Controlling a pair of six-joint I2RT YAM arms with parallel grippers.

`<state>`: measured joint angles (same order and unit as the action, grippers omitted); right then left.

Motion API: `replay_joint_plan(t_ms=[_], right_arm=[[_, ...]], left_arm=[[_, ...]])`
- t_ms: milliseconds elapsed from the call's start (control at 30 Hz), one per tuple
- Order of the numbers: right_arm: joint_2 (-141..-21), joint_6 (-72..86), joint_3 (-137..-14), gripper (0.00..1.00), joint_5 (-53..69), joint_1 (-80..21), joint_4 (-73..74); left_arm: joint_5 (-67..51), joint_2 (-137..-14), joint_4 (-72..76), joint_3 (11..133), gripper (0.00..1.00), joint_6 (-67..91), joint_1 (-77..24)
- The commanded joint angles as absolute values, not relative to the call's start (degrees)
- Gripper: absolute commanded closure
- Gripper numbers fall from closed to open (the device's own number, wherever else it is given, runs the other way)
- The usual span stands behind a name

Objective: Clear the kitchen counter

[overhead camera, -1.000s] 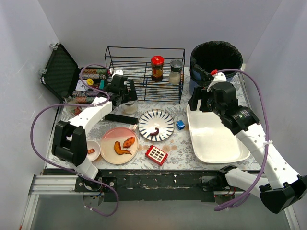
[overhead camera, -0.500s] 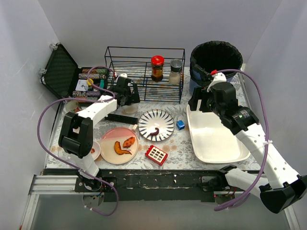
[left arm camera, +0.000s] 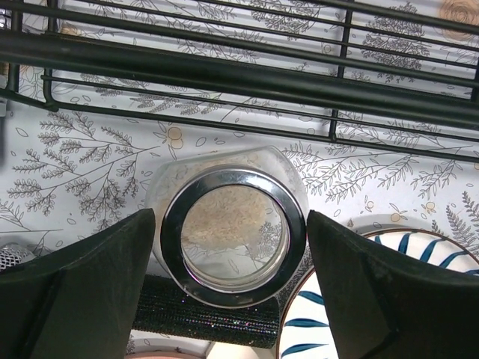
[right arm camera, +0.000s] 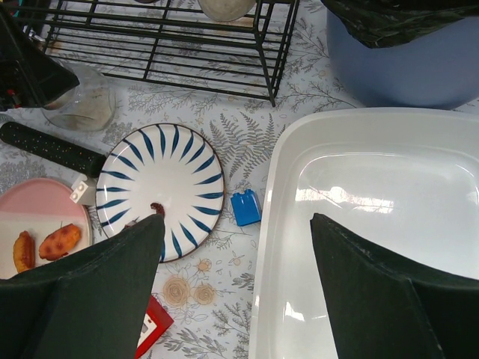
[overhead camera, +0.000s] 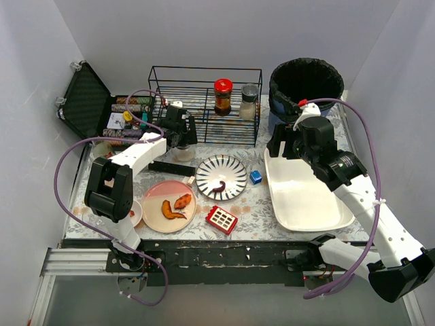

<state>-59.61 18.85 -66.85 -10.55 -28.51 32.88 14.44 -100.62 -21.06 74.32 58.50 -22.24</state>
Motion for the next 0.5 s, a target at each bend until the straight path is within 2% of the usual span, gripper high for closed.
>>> replay_joint_plan(t_ms=[0,67,133,367,467], right_arm=[[-59.76,18.19,-67.15,0.13,-10.81,-28.48,30.32],[-59.85,18.19,-67.32,0.13,-10.64,-28.48,30.5],[-59.77,18.19,-67.32,0.13,-10.81,-28.56,30.41],[-59.68,18.46,-67.41,0.13,-10.46,-28.48,30.41],[-59.68,18.63,-67.5,0.13,-10.28,-28.48,30.41]], left_arm=[[14.86,-100.28,-22.24,75.41,0.17,57.13,-22.15],[14.85,-100.37,-22.32,75.15,0.17,57.22,-22.15],[14.94,-100.28,-22.32,75.23,0.21,57.22,-22.15],[13.98,-100.46,-22.85,76.47,0.59,56.87,-22.15],[13.89,-100.28,-23.38,76.9,0.84,56.95,-22.15]])
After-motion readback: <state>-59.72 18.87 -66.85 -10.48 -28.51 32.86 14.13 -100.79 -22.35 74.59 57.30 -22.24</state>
